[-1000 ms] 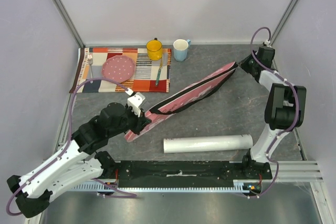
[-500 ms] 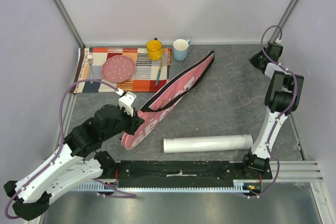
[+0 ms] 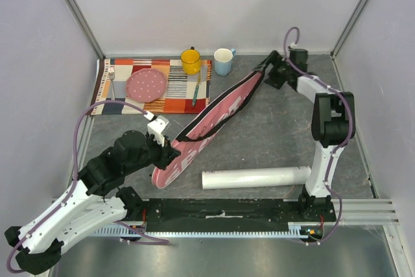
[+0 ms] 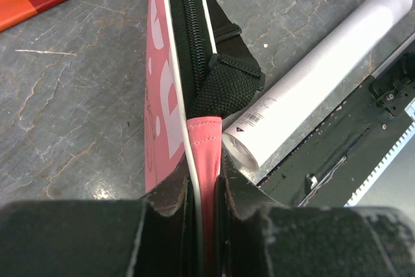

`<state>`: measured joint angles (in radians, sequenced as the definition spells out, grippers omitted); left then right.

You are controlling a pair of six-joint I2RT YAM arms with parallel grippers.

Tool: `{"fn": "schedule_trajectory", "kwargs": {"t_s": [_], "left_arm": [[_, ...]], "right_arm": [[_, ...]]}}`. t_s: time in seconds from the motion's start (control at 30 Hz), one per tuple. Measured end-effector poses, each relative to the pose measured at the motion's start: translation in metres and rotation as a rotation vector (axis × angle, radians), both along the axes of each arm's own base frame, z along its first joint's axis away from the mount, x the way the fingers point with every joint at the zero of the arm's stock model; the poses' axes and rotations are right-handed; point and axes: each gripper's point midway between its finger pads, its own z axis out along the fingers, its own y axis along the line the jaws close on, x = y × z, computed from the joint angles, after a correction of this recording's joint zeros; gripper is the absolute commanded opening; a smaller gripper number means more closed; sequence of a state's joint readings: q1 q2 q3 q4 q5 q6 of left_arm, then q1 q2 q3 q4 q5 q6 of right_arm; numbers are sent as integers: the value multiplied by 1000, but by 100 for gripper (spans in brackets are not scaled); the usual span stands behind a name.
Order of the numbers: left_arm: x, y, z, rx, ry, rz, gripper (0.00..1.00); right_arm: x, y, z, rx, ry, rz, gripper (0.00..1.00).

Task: Pack up the badminton gear

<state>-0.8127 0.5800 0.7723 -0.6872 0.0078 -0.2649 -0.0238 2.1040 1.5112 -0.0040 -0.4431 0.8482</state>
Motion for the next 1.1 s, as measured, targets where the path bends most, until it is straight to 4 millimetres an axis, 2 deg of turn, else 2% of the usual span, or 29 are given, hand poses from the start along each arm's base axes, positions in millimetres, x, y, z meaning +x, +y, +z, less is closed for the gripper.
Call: {"fn": "schedule_trajectory", "kwargs": {"t_s": [0.1, 0.17, 0.27, 0.4, 0.43, 0.53, 0.57, 0.63, 0.7, 0.77, 0.8, 0.83, 0.87, 0.9, 1.0, 1.1], "left_arm": [[1, -2, -2, 8, -1, -9, 2], [3, -4, -3, 14, -1, -13, 2], [5, -8, -3, 14, -3, -25, 2], [6, -11, -3, 20, -10, -43, 2], [6, -11, -4, 24, -13, -48, 2], [7, -10, -4, 37, -27, -58, 6], [7, -10, -4, 42, -31, -62, 9], [7, -10, -4, 51, -38, -68, 14], [8, -10, -5, 63, -42, -74, 16], [8, -9, -5, 75, -45, -79, 33], [8, -9, -5, 80, -46, -83, 42], [8, -10, -5, 85, -42, -90, 79], [6, -11, -4, 85, -36, -103, 93], [4, -12, -1, 87, -34, -115, 99], [-3, -18, 22, 41, -31, -151, 100], [-4, -30, 74, -61, -90, -184, 98]], "right_arm": [[-23, 58, 9, 0, 41, 70, 98], [-35, 79, 13, -14, 64, 84, 97], [-43, 78, 13, -56, 109, 41, 95], [-43, 62, 14, -177, 178, -47, 72], [-40, 62, 19, -202, 182, -63, 71], [-33, 66, 29, -241, 172, -76, 56], [-34, 68, 27, -251, 180, -76, 46], [-37, 69, 22, -268, 200, -75, 42], [-40, 67, 15, -282, 227, -85, 27], [-41, 66, 14, -284, 232, -91, 13], [-42, 66, 13, -281, 236, -93, 11], [-43, 66, 11, -276, 245, -99, 9], [-44, 66, 9, -277, 248, -99, 8], [-45, 66, 9, -275, 250, -101, 5], [-53, 62, 12, -278, 255, -113, 0], [-67, 59, 20, -268, 259, -130, 0]]}}
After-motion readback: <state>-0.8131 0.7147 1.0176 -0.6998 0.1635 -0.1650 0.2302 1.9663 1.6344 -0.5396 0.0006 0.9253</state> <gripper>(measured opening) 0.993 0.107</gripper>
